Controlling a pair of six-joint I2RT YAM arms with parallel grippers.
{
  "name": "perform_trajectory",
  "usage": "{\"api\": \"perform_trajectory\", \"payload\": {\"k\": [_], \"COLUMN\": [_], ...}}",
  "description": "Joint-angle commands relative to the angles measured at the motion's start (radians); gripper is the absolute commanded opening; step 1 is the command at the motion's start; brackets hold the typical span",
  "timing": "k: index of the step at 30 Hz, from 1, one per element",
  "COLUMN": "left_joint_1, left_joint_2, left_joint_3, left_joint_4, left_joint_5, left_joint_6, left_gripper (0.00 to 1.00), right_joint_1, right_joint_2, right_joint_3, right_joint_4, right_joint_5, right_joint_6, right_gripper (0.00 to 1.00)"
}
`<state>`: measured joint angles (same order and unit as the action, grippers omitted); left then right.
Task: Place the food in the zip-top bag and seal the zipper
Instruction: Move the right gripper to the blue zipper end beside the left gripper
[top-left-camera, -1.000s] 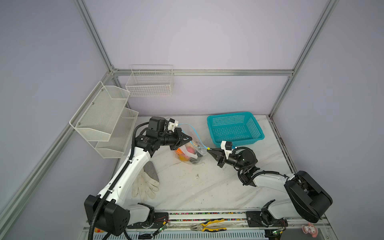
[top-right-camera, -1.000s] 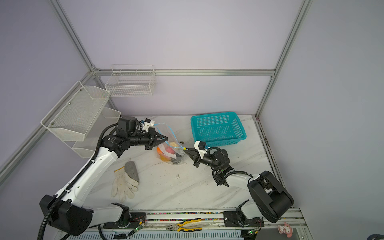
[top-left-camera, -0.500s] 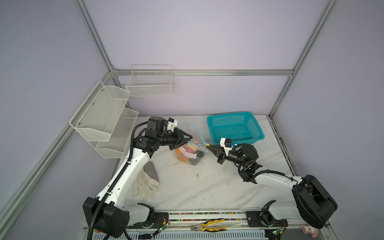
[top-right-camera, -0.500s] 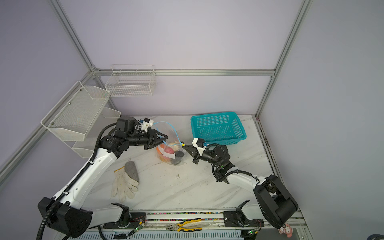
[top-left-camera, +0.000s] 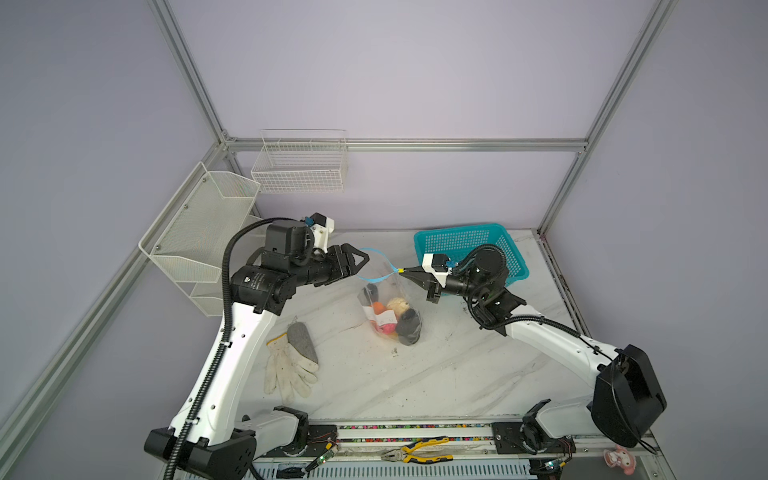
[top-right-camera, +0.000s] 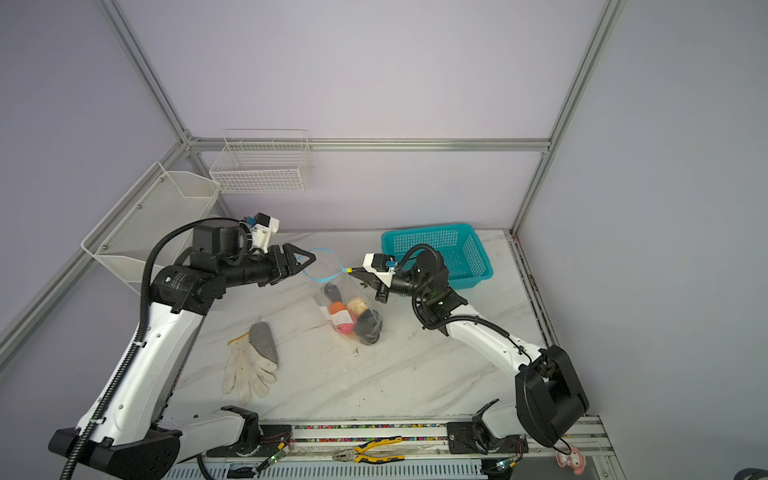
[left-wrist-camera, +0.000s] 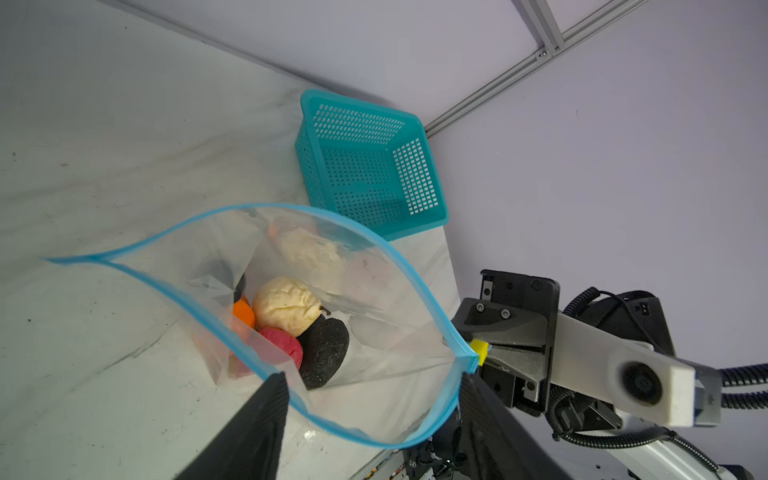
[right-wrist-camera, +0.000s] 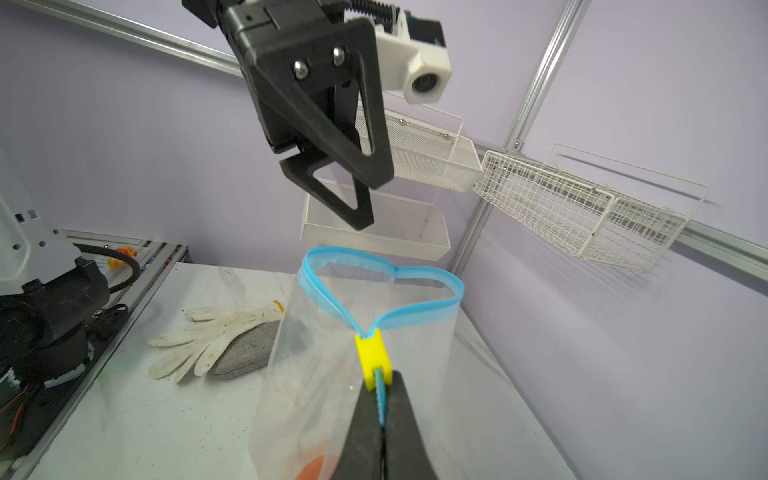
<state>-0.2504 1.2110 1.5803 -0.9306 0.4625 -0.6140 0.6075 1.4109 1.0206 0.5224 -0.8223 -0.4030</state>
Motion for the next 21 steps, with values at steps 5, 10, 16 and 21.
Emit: {"api": "perform_trajectory", "payload": {"k": [5, 10, 16, 21], "left_joint_1": [0.009, 0.007, -0.043, -0.146], "left_joint_2": [-0.017, -0.011, 0.033, 0.106], "left_joint_3": [0.148, 0.180, 0.228, 0.239], "left_joint_4": [-0.039, -0.044, -0.043, 0.017], "left_joint_5": [-0.009, 0.031, 0.043, -0.025], "left_joint_6": [0.198, 0.293, 0.420, 0.502], "left_gripper": [0.68, 0.70, 0.69, 0.68], "right_joint_1": [-0.009, -0.034, -0.057, -0.081], "right_joint_2": [0.068, 0.116, 0.169, 0.185], "right_joint_3": [0.255, 0.366, 0.454, 0.418], "right_joint_4": [-0.438, -0.572, -0.674, -0.672], "right_joint_5": [-0.162, -0.223, -0.297, -0.338], "right_joint_6": [-0.267, -0.345, -0.355, -0.349], "right_gripper": [0.00, 0.00, 0.00, 0.00]}}
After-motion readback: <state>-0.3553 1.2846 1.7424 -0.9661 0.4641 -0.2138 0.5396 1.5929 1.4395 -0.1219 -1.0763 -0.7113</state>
